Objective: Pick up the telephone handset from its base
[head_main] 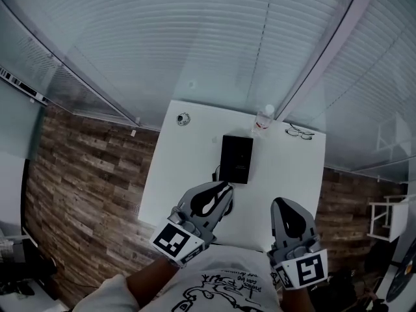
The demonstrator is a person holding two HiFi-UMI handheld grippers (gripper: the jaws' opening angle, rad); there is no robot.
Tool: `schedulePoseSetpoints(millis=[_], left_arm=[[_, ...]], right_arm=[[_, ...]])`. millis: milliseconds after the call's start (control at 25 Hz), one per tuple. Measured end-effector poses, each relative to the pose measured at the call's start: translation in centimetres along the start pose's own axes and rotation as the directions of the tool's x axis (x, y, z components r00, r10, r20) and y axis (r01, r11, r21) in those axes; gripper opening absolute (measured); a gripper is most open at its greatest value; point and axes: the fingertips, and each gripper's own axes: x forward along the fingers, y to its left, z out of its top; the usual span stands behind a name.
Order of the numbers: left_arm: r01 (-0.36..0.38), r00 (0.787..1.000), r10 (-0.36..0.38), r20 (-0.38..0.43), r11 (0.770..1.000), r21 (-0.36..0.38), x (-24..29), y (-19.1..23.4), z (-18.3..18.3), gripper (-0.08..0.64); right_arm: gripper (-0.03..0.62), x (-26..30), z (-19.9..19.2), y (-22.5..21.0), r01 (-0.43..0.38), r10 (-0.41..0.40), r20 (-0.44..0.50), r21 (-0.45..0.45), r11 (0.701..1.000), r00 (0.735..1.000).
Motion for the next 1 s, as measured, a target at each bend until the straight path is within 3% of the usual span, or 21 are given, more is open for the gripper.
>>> schedulePoseSetpoints(millis=[1000], left_arm=[[-0.037, 0.988, 0.032, -0.152, 0.999, -0.032, 5.3, 7.0, -10.4, 0.077]], right_arm=[[0.007, 4.9, -7.3, -1.5, -0.019, 0.022, -0.1, 0.029, 0.999, 0.995]])
